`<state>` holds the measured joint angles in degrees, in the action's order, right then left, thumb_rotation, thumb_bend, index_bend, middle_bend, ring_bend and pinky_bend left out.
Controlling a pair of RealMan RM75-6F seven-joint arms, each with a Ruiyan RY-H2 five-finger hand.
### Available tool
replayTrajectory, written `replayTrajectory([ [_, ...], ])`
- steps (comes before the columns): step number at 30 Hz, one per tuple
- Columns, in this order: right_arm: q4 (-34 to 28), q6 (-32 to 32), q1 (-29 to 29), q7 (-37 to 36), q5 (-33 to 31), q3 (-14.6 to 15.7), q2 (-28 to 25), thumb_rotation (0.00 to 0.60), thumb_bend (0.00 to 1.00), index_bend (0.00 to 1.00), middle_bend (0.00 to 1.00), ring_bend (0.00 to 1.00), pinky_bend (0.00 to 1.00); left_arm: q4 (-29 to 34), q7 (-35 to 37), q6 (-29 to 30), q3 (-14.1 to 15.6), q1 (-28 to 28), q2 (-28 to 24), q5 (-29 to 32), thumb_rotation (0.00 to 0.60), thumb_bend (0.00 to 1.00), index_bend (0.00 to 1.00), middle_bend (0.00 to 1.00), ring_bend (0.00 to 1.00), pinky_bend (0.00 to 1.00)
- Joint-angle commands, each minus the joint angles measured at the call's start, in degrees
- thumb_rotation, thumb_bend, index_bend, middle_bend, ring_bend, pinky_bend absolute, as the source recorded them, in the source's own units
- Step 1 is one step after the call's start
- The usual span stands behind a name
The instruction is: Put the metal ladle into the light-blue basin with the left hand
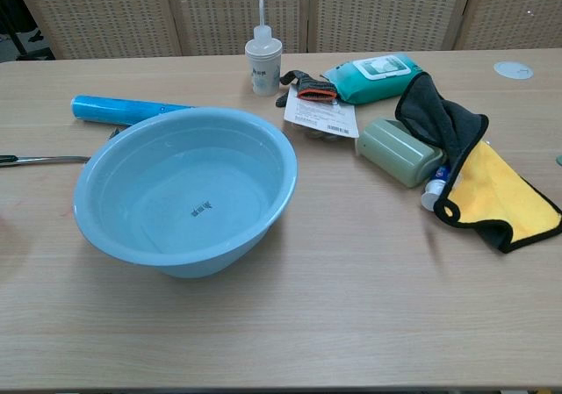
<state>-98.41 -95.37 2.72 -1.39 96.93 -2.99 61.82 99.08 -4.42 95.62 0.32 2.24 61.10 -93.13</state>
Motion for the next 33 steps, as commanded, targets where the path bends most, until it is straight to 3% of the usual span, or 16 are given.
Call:
replayTrajectory([
  [1, -0.13, 0.11, -0.03, -0.06, -0.12, 0.0, -0.12, 0.6, 0.0, 0.0, 0.0, 0.0, 0.0, -0.01, -0.73, -0.35, 0.08, -0.01, -0.03, 0.01, 0.6, 0.0, 0.0, 0.0, 0.0, 0.07],
  [11, -0.53, 0.22, -0.17, -0.08, -0.36, -0.09, -0.31, 0.6, 0.0, 0.0, 0.0, 0.0, 0.0, 0.37, 1.03, -2.74, -1.06, -1.61, -1.31, 1.35, 0.6, 0.0, 0.0, 0.0, 0.0, 0.07],
  [13, -0.5, 0.51, -0.05, -0.11, -0.68, -0.21, -0.19, 0.6, 0.0, 0.0, 0.0, 0.0, 0.0, 0.69, 2.28, -5.7, -2.63, -4.03, -2.58, 2.61, 0.6, 0.0, 0.0, 0.11, 0.03, 0.07],
  [14, -0.49, 0.69, 0.02, -0.12, -0.79, -0.25, -0.15, 0.6, 0.0, 0.0, 0.0, 0.0, 0.0, 1.05, 3.29, -7.71, -3.49, -5.53, -3.56, 3.39, 0.6, 0.0, 0.0, 0.26, 0.12, 0.08],
  [15, -0.47, 0.85, 0.08, -0.16, -0.91, -0.29, -0.12, 0.6, 0.0, 0.0, 0.0, 0.0, 0.0, 1.28, 4.01, -9.58, -4.41, -6.97, -4.46, 4.3, 0.6, 0.0, 0.0, 0.44, 0.26, 0.14],
  [16, -0.46, 1.0, 0.14, -0.23, -1.11, -0.37, -0.08, 0.6, 0.0, 0.0, 0.0, 0.0, 0.0, 1.15, 4.11, -11.99, -5.88, -9.03, -5.31, 5.69, 0.6, 0.0, 0.0, 0.54, 0.37, 0.21],
  [17, -0.44, 1.06, 0.18, -0.24, -1.28, -0.47, -0.02, 0.6, 0.0, 0.0, 0.0, 0.0, 0.0, 0.76, 4.06, -13.98, -7.02, -10.66, -5.52, 6.98, 0.6, 0.0, 0.0, 0.66, 0.52, 0.34],
  [19, -0.31, 1.18, 0.22, -0.21, -1.48, -0.57, 0.05, 0.6, 0.0, 0.0, 0.0, 0.0, 0.0, -0.57, 4.87, -17.64, -8.75, -13.61, -5.13, 9.03, 0.6, 0.0, 0.0, 0.79, 0.7, 0.58],
  [21, 0.08, 1.98, 0.37, -0.14, -2.16, -0.54, 0.27, 0.6, 0.0, 0.0, 0.0, 0.0, 0.0, -3.72, 4.5, -26.05, -10.52, -18.39, -4.15, 14.1, 0.6, 0.0, 0.0, 0.9, 0.84, 0.8],
  [24, 0.36, 2.45, 0.53, -0.06, -2.57, -0.62, 0.49, 0.6, 0.0, 0.0, 0.0, 0.0, 0.0, -5.46, 3.76, -30.32, -11.5, -20.87, -3.25, 17.49, 0.6, 0.0, 0.0, 0.96, 0.91, 0.92],
  [26, 0.66, 3.01, 0.73, 0.16, -3.04, -0.72, 0.76, 0.6, 0.0, 0.0, 0.0, 0.0, 0.0, -7.76, 3.44, -34.27, -12.3, -23.17, -1.93, 20.85, 0.6, 0.0, 0.01, 0.97, 0.93, 0.95],
  [29, 1.54, 4.55, 1.23, 1.14, -4.66, -1.06, 1.63, 0.6, 0.0, 0.0, 0.0, 0.0, 0.0, -18.7, 2.18, -43.28, -13.16, -28.66, 4.26, 27.46, 0.6, 0.0, 0.07, 0.98, 0.94, 0.95],
  [33, 1.95, 5.85, 1.59, 1.46, -6.1, -1.3, 2.18, 0.6, 0.0, 0.0, 0.0, 0.0, 0.0, -26.66, 2.26, -48.0, -12.81, -31.38, 8.43, 29.87, 0.6, 0.04, 0.21, 0.99, 0.94, 0.95],
])
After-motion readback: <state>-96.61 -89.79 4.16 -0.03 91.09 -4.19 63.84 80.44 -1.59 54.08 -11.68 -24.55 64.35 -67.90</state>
